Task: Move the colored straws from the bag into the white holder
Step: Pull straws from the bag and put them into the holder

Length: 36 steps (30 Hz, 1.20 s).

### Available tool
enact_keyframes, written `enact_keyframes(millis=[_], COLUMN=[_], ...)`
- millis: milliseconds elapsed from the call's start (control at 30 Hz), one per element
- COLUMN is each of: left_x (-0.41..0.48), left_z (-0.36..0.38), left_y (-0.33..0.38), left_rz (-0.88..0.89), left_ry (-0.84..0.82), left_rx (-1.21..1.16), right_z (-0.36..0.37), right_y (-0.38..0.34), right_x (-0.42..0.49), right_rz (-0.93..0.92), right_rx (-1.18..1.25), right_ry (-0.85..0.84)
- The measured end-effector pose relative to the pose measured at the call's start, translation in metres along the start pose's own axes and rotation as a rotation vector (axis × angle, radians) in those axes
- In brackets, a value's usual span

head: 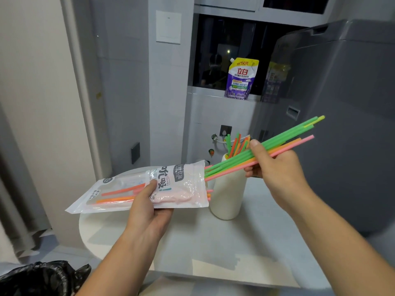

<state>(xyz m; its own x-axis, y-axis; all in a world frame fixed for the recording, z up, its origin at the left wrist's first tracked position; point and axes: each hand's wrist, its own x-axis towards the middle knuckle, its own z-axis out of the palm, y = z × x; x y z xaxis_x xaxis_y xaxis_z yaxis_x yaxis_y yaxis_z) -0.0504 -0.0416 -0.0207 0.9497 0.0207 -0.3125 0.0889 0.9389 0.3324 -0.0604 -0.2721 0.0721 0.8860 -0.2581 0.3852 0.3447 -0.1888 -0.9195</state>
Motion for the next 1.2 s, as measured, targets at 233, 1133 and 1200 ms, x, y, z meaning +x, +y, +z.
enact_keyframes(millis=[233,1133,1200], left_x=[0.0,0.003,0.003], left_z=[-0.001,-0.005,-0.005], left_y=[0.007,-0.003,-0.004], left_rz=[-0.002,-0.007,0.0], left_ry=[0.02,-0.026,-0.027], left_rx=[-0.033,0.071,0.083], right_z=[-0.039,-0.063,-0.06], right_y=[-0.036,-0.09,-0.088], right_x=[0.019,0.054,0.052], right_rz=[-0.056,-0.313,-0.318], right_rx=[-0.202,-0.48,-0.505], right_ry=[0.069,0.135,0.111])
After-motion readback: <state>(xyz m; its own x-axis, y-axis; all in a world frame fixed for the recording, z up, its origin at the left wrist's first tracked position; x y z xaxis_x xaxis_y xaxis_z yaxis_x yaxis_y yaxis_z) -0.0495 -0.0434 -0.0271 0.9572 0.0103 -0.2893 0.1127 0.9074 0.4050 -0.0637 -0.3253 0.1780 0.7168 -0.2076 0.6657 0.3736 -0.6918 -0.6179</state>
